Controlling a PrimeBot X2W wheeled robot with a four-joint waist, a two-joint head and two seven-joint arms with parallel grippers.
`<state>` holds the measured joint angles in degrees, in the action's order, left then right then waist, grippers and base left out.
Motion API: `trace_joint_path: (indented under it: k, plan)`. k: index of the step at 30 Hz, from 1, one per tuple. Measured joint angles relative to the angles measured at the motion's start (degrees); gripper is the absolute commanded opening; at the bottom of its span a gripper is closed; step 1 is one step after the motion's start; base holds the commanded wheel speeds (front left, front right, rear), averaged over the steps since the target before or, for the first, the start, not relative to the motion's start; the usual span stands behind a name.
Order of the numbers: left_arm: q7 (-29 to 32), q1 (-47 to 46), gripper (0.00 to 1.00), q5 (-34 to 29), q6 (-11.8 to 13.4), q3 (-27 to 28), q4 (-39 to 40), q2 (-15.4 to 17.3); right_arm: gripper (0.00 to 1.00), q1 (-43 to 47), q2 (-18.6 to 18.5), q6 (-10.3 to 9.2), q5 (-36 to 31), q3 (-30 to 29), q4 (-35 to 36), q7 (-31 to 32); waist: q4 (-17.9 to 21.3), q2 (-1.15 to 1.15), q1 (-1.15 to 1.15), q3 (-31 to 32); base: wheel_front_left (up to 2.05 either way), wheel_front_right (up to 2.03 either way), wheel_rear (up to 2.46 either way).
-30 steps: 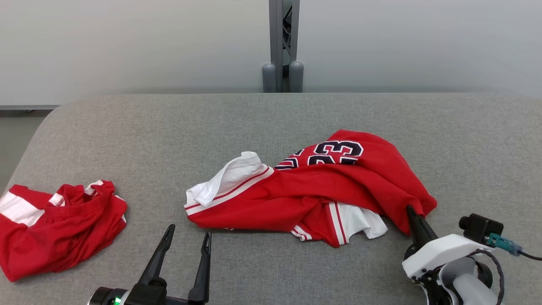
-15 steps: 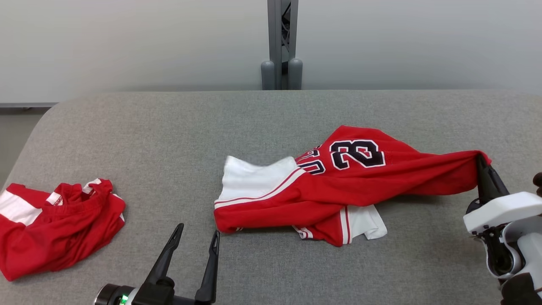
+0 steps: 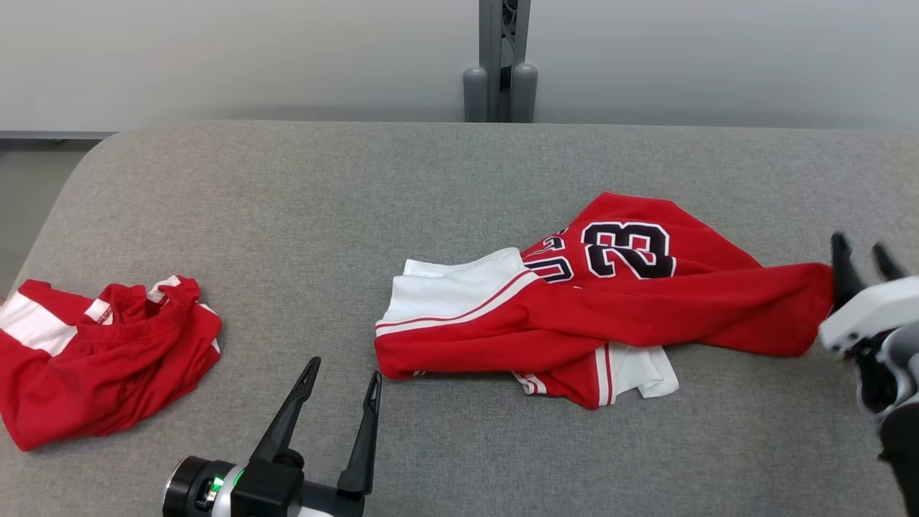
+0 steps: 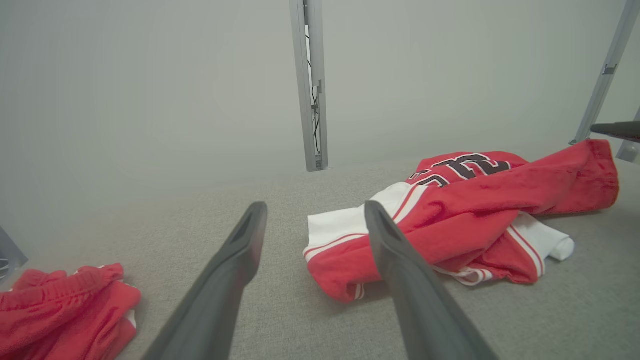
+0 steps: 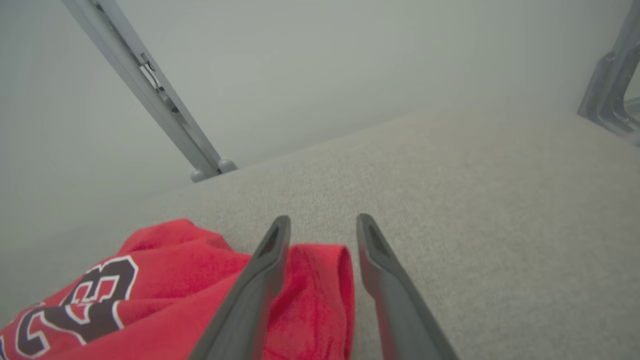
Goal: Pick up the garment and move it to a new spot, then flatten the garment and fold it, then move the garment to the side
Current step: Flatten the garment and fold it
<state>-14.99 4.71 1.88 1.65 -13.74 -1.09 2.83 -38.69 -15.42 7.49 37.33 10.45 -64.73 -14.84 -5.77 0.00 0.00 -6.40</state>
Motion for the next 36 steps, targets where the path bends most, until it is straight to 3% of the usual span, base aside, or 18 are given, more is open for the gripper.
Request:
trace_joint_path:
  k: [3, 6, 9, 15, 24, 36]
  plan:
    - [0.0, -0.19, 1.0, -0.04, 0.42, 0.2, 0.07, -0.01, 1.0, -0.3, -1.87, 0.0, -6.02, -6.55, 11.16, -0.21, 0.41, 0.0, 0.0, -0.46, 0.0, 0.0, 0.0]
    - [0.0, -0.27, 1.0, -0.01, 0.46, 0.16, 0.08, -0.01, 1.0, 5.06, 1.22, 0.0, -12.0, -10.18, 20.16, -0.32, 1.25, 0.0, 0.0, -0.52, 0.0, 0.0, 0.0]
    - [0.0, -0.27, 1.0, 0.11, 0.73, 0.12, 0.09, -0.04, 1.0, 11.48, 4.61, 0.0, -14.79, -9.42, 26.58, -0.31, 2.2, 0.0, 0.0, -0.26, 0.0, 0.0, 0.0]
    - [0.0, -0.13, 1.0, 0.65, 1.27, 0.78, 0.15, -0.01, 1.0, 21.73, 7.23, 0.0, -14.1, -2.74, 36.11, -0.32, 4.8, 0.0, 0.0, 0.43, 0.0, 0.0, 0.0]
    - [0.0, 0.01, 1.0, 1.37, 1.57, 1.08, 0.09, -0.03, 1.0, 30.55, 9.25, 0.0, -13.97, 0.87, 42.33, -0.32, 7.49, 0.0, 0.0, 2.09, 0.0, 0.0, 0.0]
    - [0.0, 1.94, 1.0, 4.44, 4.52, 0.56, -0.24, -0.03, 1.0, 37.31, 11.29, 0.0, -18.87, 0.14, 47.4, -0.31, 8.02, 0.0, 0.0, 6.62, 0.0, 0.0, 0.0]
